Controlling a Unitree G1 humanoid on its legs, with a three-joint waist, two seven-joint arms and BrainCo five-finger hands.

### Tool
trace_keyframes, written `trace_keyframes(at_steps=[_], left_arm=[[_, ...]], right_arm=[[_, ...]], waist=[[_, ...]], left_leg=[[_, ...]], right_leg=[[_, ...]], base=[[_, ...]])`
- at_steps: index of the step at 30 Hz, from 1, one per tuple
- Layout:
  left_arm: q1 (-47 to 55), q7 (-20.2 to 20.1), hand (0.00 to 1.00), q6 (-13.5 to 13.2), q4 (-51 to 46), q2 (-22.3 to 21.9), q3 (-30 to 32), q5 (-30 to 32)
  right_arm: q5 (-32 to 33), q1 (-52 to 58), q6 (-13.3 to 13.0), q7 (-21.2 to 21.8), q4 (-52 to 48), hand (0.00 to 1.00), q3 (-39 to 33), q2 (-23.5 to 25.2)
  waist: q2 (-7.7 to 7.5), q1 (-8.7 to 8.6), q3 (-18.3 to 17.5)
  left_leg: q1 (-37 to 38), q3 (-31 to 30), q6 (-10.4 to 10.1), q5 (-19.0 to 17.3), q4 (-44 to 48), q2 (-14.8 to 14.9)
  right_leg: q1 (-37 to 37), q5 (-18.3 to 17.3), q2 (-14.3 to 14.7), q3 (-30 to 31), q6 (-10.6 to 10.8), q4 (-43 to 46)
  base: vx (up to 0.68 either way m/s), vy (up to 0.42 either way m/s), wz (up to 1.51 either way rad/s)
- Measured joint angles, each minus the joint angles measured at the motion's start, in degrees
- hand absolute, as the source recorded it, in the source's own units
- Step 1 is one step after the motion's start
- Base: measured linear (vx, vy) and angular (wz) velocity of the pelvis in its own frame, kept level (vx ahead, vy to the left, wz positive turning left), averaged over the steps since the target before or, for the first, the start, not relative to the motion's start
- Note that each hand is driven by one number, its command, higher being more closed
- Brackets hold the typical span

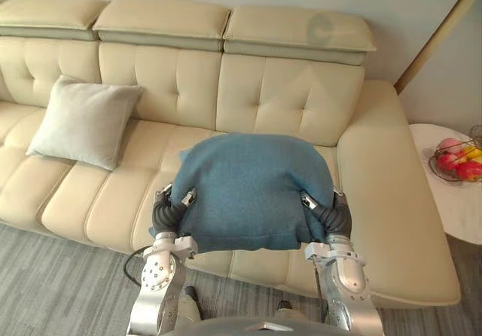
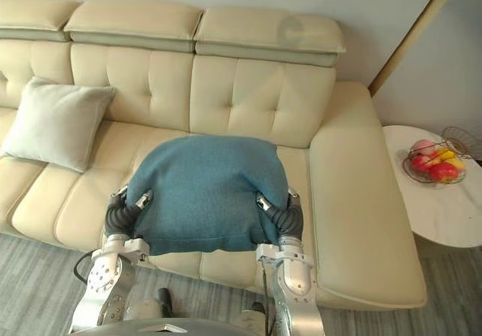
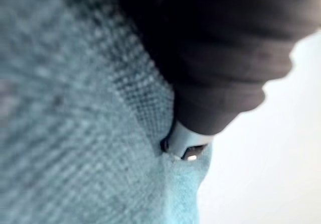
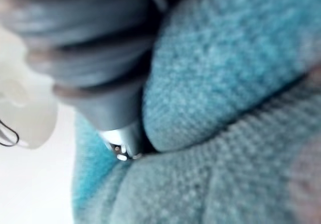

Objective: Pick up cushions and gather them together orderly.

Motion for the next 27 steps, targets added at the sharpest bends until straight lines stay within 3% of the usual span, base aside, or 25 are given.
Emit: trace_keyframes(at_steps=[4,9,13,17,20,22,23,24,27], left_arm=[[1.0,-0.1,1.0,0.0,0.0,0.6,0.0,0.0],[0.2,-0.1,1.0,0.0,4.0,1.1,0.1,0.0],[-0.2,0.0,1.0,0.3,5.9,1.1,0.2,0.1],[-0.3,0.0,1.0,0.9,6.1,1.1,1.1,0.0],[-0.5,0.1,1.0,0.9,6.2,1.0,2.3,0.0],[-0.9,0.2,1.0,0.9,6.2,1.1,2.8,0.0],[-1.4,0.4,1.0,0.9,6.3,1.1,3.6,0.0],[-1.6,0.5,1.0,0.9,6.3,1.2,4.4,0.0],[-3.2,0.9,1.0,0.9,6.3,2.2,4.8,0.0]], right_arm=[[-0.1,-0.4,0.0,0.1,2.3,1.0,0.3,0.0],[-2.1,-4.0,-0.1,0.0,11.3,1.0,0.0,-0.5],[-2.2,-4.6,0.0,0.1,15.5,1.0,-0.1,-0.9],[-2.1,-6.8,0.1,0.7,19.7,1.0,-0.1,-1.0],[-2.1,-9.1,0.1,1.0,22.6,1.0,0.6,-1.3],[-2.1,-10.2,0.0,1.2,23.3,1.0,0.7,-1.3],[-2.0,-11.6,0.0,1.4,24.2,1.0,1.0,-1.4],[-1.8,-12.8,-0.1,2.0,25.4,1.0,1.1,-1.3],[-1.0,-13.4,-0.1,2.3,25.9,1.0,1.6,-1.4]], waist=[[-1.34,0.93,-0.4],[-2.02,-0.4,-0.9],[-1.85,-0.56,-1.0],[-1.82,-0.43,-1.0],[-1.58,-0.25,-1.0],[-1.45,-0.3,-0.8],[-1.29,-0.55,-0.5],[-0.67,-0.86,-0.1],[-1.46,-2.08,-0.2]], left_leg=[[1.3,5.2,-0.9,-3.6,1.6,0.7],[-0.8,4.3,-1.3,-6.3,4.0,0.0],[-2.2,0.3,-0.9,-6.1,4.9,-0.2],[0.0,0.7,-0.8,-6.0,3.0,-0.3],[4.0,2.6,-0.6,-5.9,-0.2,-0.5],[5.5,3.8,0.0,-6.1,-1.9,-0.7],[7.0,4.9,0.6,-5.6,-3.8,-0.9],[7.7,5.8,1.4,-5.1,-4.5,-1.0],[7.5,6.0,0.5,-5.7,-4.4,-1.6]], right_leg=[[-2.1,0.0,0.0,5.1,0.1,-1.1],[-6.1,1.5,1.0,10.7,0.9,-3.2],[-5.6,4.2,1.7,10.8,1.8,-5.6],[-5.5,5.2,2.2,12.0,1.5,-5.0],[-9.1,5.9,3.9,13.6,0.5,3.2],[-11.3,7.5,4.3,10.9,-0.9,6.3],[-12.3,8.9,4.0,6.3,-2.6,6.8],[-12.7,9.0,4.1,3.8,-3.1,6.2],[-11.2,8.1,5.4,0.9,-4.1,0.6]], base=[[-0.04,0.098,-0.9],[-0.04,0.047,-0.62],[0.06,-0.007,-0.11],[0.02,-0.019,-0.2],[-0.05,0.038,-0.46],[-0.1,0.078,-0.64],[-0.11,0.07,-0.75],[-0.08,0.037,-0.63],[-0.01,-0.039,-0.19]])
